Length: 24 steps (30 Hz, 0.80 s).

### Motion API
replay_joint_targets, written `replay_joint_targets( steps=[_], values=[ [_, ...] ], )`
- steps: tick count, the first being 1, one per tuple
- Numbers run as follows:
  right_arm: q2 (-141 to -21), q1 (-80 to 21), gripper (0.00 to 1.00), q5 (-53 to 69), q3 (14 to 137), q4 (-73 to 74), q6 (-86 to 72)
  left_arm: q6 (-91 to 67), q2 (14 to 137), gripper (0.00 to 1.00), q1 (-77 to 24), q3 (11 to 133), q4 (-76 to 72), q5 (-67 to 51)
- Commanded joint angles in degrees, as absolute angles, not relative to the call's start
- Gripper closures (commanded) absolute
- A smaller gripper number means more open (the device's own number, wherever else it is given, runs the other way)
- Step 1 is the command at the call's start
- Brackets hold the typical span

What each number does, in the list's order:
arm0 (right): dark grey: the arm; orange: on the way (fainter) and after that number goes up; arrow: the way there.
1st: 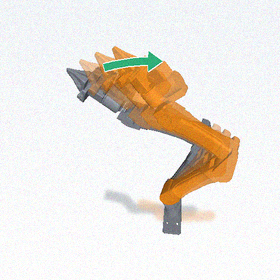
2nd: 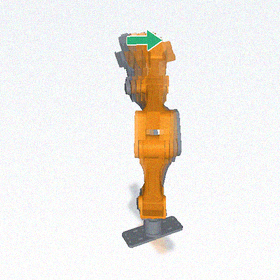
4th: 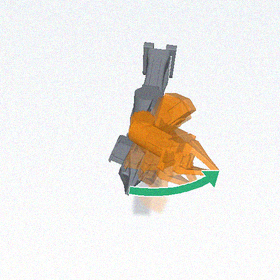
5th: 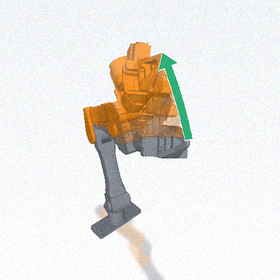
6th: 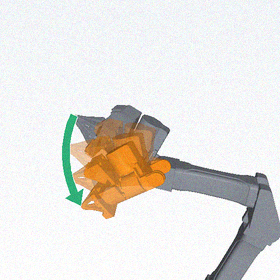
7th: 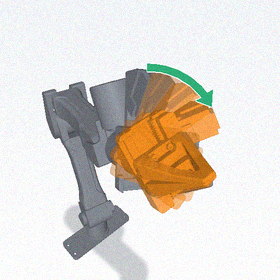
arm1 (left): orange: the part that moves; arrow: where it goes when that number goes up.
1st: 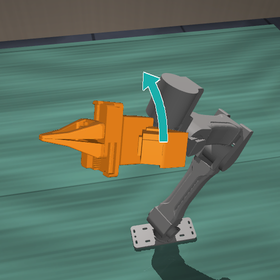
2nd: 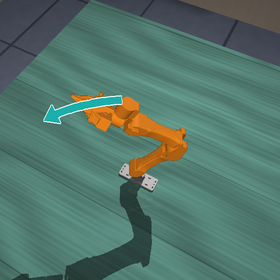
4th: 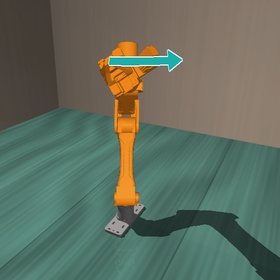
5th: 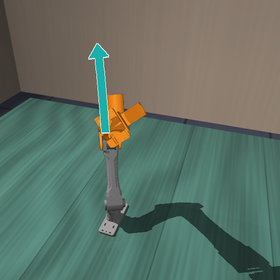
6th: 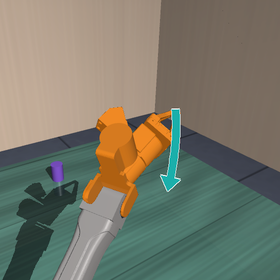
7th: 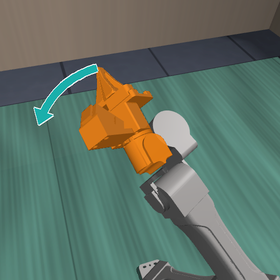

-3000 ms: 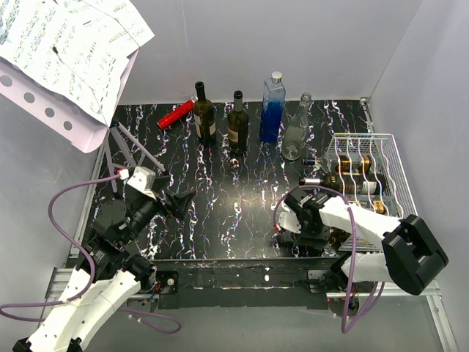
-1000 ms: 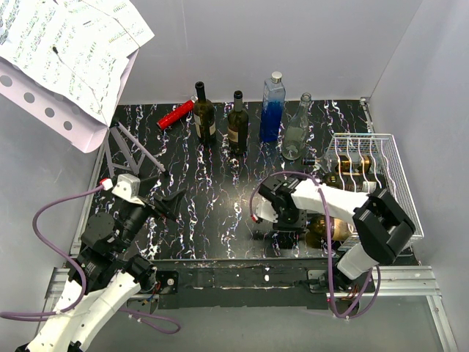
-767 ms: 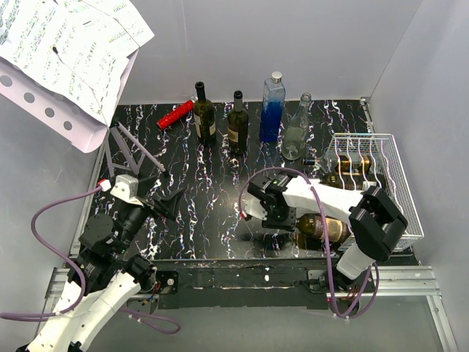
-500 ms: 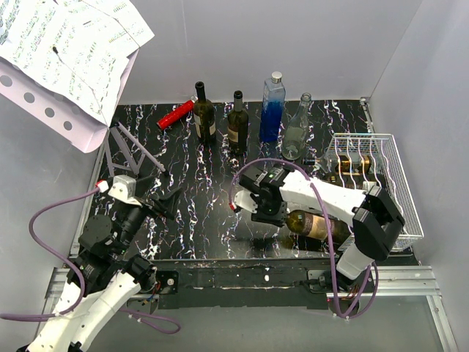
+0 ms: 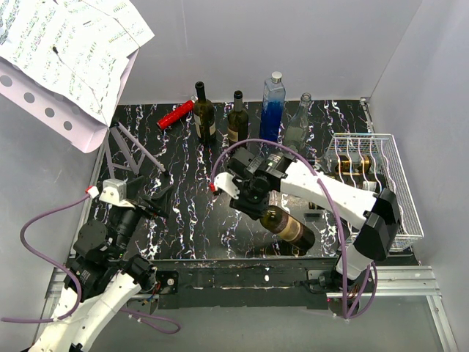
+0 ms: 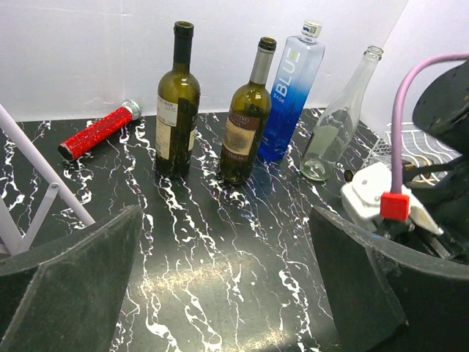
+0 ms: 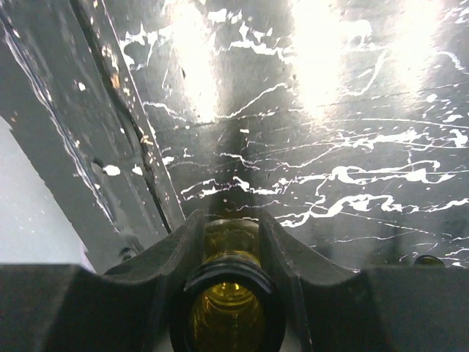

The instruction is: Take the wine bottle off the wine rack

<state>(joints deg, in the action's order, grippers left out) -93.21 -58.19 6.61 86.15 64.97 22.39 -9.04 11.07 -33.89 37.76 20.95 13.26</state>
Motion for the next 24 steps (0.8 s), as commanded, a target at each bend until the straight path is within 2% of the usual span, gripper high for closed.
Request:
replay_joint_targets(
  steps=[1, 8, 14, 24],
  values=[
    [-93.4, -58.4, 0.99, 6.9, 92.5, 64.1, 16.5, -8.6, 11.3, 0.02, -34.1, 37.5, 21.6, 15.1],
    [-91.9, -58.6, 0.99, 6.6, 94.8, 53.3, 9.1, -8.7, 11.5, 0.02, -34.1, 37.4, 21.7, 16.0],
    [-86.4, -58.9, 0.99, 7.4, 88.5, 37.5, 6.0, -8.6, 12.0, 0.02, -34.1, 37.3, 21.7, 16.3],
    [-81.4, -60.3, 0.99, 7.4, 80.7, 23.9, 5.2, -8.5, 13.4, 0.02, -34.1, 37.2, 21.4, 15.6]
  ],
)
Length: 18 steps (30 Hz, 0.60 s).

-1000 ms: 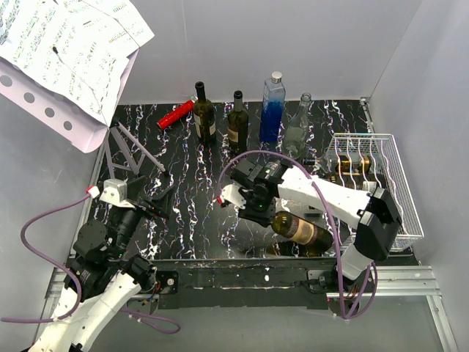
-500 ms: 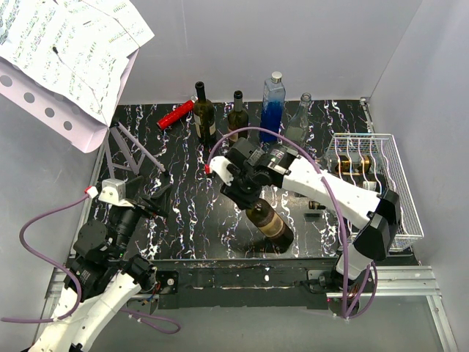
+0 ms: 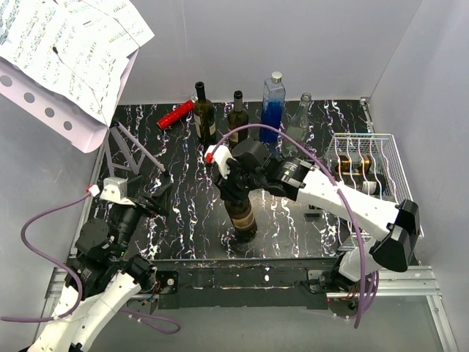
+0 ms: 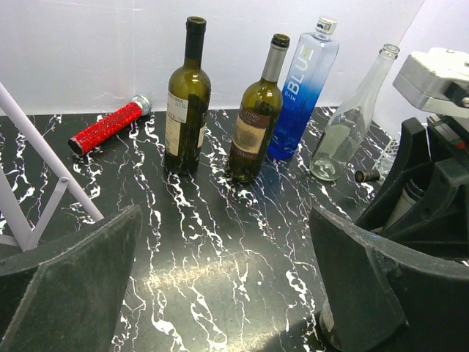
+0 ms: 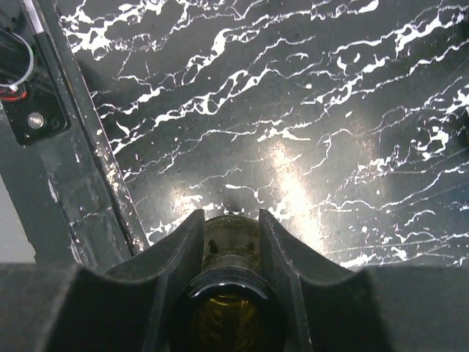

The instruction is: Take the wine bottle off the wine rack

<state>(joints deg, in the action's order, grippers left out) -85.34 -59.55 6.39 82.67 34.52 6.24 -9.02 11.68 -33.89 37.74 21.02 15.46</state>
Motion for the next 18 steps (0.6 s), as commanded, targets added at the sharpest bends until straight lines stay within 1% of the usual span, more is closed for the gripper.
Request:
replay_joint_targets(
  steps=[1, 9, 10, 12, 14, 15, 16, 18],
  values=[
    [-81.1, -60.4, 0.99, 7.4, 79.9, 22.8, 5.3, -8.4, 13.6, 0.02, -34.1, 37.2, 21.4, 15.6],
    [-79.3, -61.5, 0.99, 7.9, 73.8, 16.1, 4.1, -8.4, 14.8, 0.02, -34.1, 37.2, 21.4, 15.0],
    [-78.8, -61.7, 0.97, 7.8, 73.0, 15.4, 4.1, -8.4, 15.0, 0.02, -34.1, 37.2, 21.4, 15.0],
    [-78.0, -62.0, 0.87, 7.3, 72.1, 14.3, 4.1, -8.5, 15.4, 0.02, -34.1, 37.2, 21.4, 14.6],
    [-77.3, -62.0, 0.7, 7.2, 71.4, 13.7, 4.1, -8.6, 15.8, 0.02, -34.1, 37.4, 21.4, 13.4],
    [-76.7, -62.0, 0.63, 6.9, 70.9, 13.6, 4.2, -8.6, 16.1, 0.02, -34.1, 37.4, 21.4, 12.4],
    [-76.4, -62.2, 0.57, 6.4, 70.8, 13.6, 4.4, -8.7, 16.3, 0.02, -34.1, 37.5, 21.4, 11.3],
    [-75.7, -62.7, 0.51, 5.5, 70.7, 14.1, 5.4, -9.1, 17.0, 0.02, -34.1, 37.7, 21.4, 9.3]
  ],
)
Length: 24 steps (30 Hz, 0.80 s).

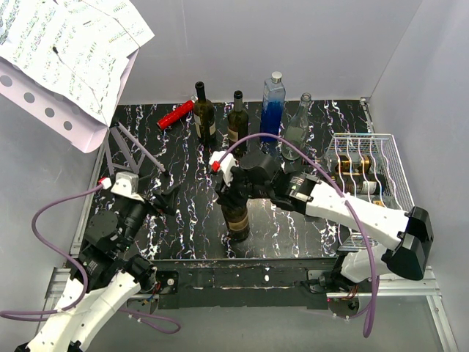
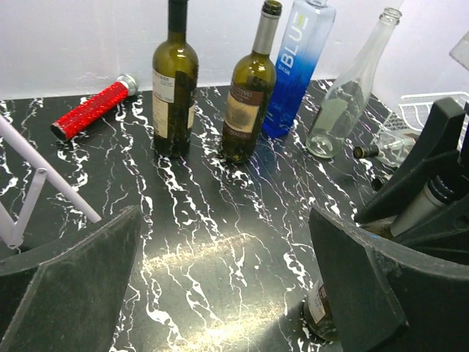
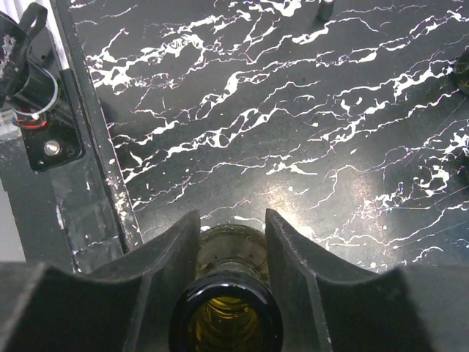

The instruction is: Take the wine bottle off the wine rack

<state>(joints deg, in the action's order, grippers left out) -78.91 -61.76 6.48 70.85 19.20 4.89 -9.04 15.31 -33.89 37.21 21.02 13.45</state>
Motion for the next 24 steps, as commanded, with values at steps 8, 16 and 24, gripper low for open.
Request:
replay_joint_targets(
  steps=[8, 16, 24],
  values=[
    [-70.5, -62.8, 0.31, 4.0, 69.8, 14.2, 6.3, -9.7, 21.1, 0.02, -34.1, 39.3, 21.6, -2.4],
    [-62.0, -62.8, 0.24, 1.1, 66.7, 12.5, 3.3, -11.4, 25.7, 0.02, -34.1, 42.4, 21.6, -12.7],
    [-48.1, -62.8, 0.23, -7.6, 59.2, 10.5, -2.9, -14.2, 33.6, 0.03, -36.6, 43.6, 17.8, -16.6]
  ],
)
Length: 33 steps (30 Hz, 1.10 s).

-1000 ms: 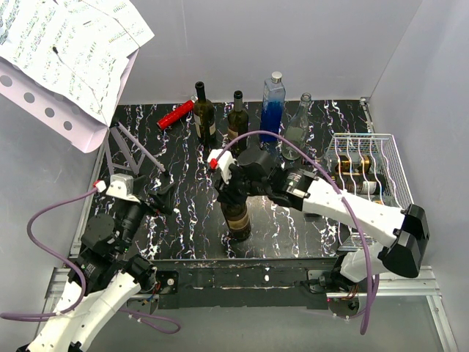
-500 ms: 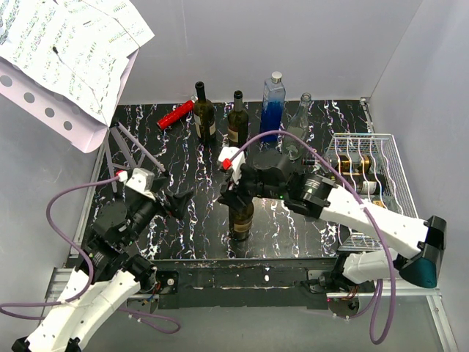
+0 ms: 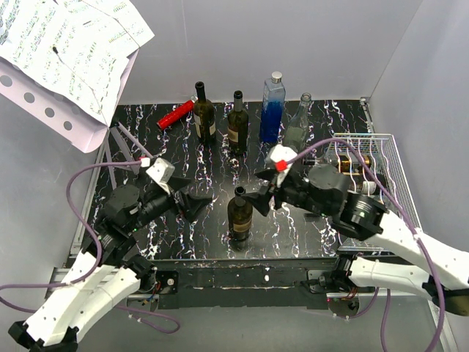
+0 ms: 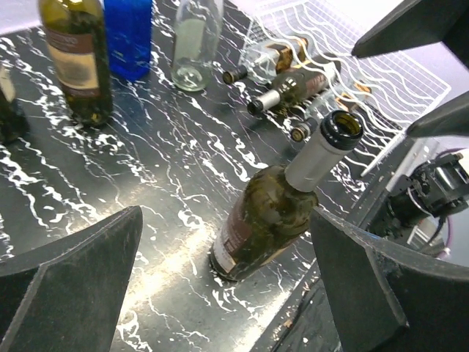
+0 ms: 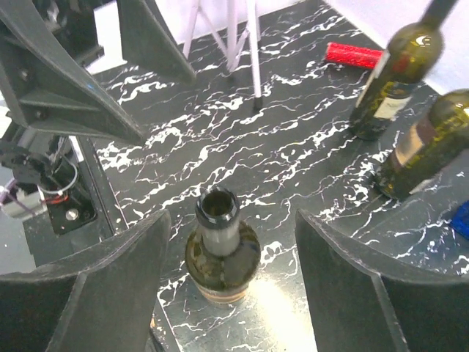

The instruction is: Take the wine bottle off the wine rack

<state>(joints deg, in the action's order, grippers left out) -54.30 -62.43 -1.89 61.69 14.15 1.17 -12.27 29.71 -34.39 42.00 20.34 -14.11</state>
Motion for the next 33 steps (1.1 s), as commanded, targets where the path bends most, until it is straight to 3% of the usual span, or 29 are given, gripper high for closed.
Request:
replay_joint_targets(
  steps=[1, 10, 19, 22, 26, 28, 33],
  values=[
    [-46.4, -62.8, 0.23, -8.2, 58.2, 10.9, -3.0, -14.6, 34.4, 0.03, -38.1, 43.4, 17.1, -15.4],
    [-36.2, -62.8, 0.22, -14.7, 51.8, 14.1, -1.8, -14.2, 43.3, 0.05, -54.0, 44.7, 11.3, 1.5],
    [-31.9, -62.8, 0.22, -16.5, 49.5, 16.0, -1.4, -11.9, 54.7, 0.15, -62.6, 47.9, 6.9, 13.7],
    [-30.9, -62.8, 0.22, -17.2, 49.0, 17.2, -1.2, -11.2, 57.2, 0.33, -63.8, 49.1, 6.4, 16.3],
    [-29.6, -62.8, 0.22, -17.8, 48.1, 17.1, -1.5, -10.6, 57.9, 0.73, -64.2, 51.0, 7.3, 21.9],
    [-29.4, -62.8, 0.21, -17.8, 47.5, 16.5, -2.3, -9.2, 58.5, 1.0, -64.2, 52.1, 7.7, 25.6],
    [-30.4, -62.8, 0.21, -14.9, 47.0, 16.3, -3.4, -1.5, 62.9, 1.0, -63.4, 56.2, 6.8, 37.3]
  ],
)
